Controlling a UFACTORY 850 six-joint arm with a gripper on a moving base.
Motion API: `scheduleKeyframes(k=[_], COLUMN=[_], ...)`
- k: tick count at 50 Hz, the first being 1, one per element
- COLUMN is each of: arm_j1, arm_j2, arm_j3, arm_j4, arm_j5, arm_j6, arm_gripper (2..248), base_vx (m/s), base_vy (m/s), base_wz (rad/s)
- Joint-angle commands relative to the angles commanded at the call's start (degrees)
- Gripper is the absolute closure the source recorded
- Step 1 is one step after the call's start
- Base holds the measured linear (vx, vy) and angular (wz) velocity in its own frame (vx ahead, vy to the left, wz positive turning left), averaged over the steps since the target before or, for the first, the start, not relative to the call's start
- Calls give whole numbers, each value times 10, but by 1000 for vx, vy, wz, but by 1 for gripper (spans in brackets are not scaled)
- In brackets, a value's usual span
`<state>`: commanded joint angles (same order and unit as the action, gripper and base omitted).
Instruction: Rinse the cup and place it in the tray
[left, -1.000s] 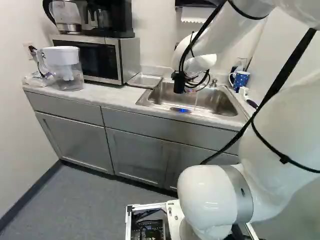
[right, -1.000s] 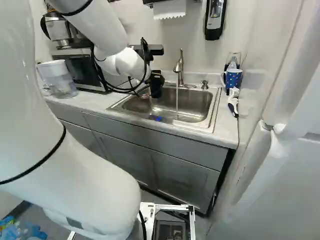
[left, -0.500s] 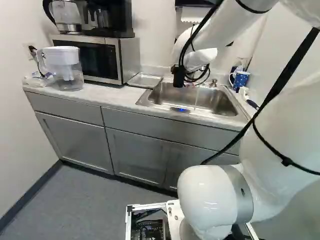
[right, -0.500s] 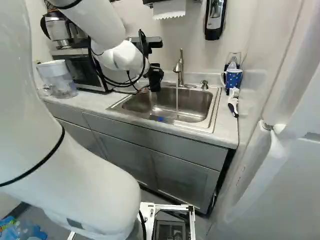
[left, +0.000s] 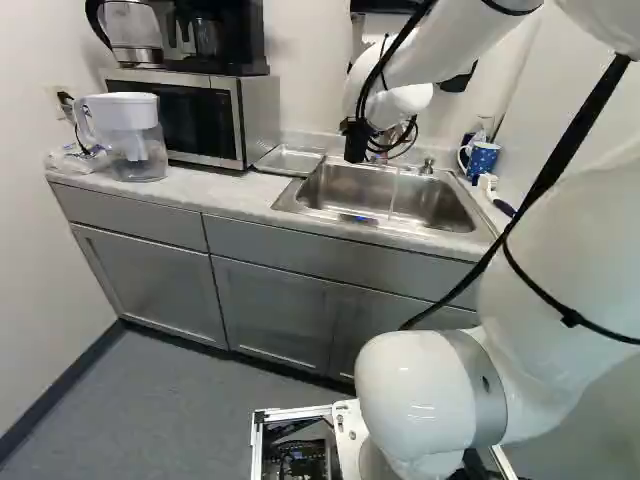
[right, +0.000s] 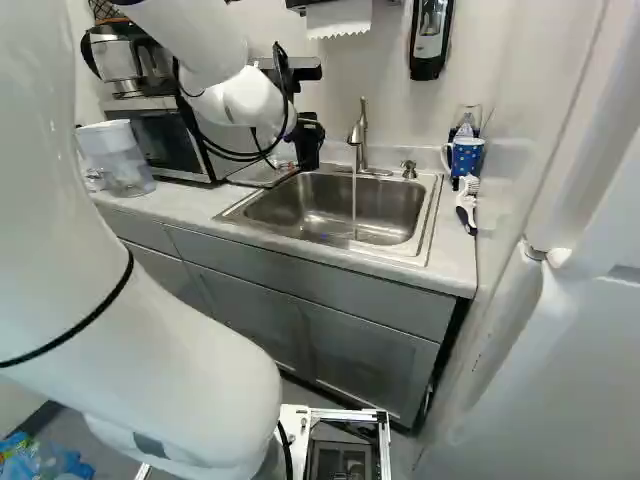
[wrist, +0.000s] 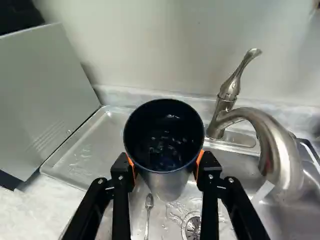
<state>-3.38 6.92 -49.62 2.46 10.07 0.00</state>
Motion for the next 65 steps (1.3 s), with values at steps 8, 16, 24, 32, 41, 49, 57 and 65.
scheduleKeyframes(k=[8, 16, 24, 32, 41, 49, 57, 65], arm_j1=[0, 0, 0, 0, 0, 0, 0, 0], arm_j2=[0, 0, 0, 0, 0, 0, 0, 0], arm_j3=[0, 0, 0, 0, 0, 0, 0, 0], arm_j4=[0, 0, 0, 0, 0, 0, 0, 0], arm_j5=[0, 0, 0, 0, 0, 0, 0, 0], arm_j6=[0, 23, 67, 115, 169, 217, 265, 313], arm_gripper=[125, 125, 125, 125, 125, 125, 125, 125], base_vx=[0, 0, 0, 0, 0, 0, 0, 0], base_vy=[0, 0, 0, 0, 0, 0, 0, 0], base_wz=[0, 0, 0, 0, 0, 0, 0, 0])
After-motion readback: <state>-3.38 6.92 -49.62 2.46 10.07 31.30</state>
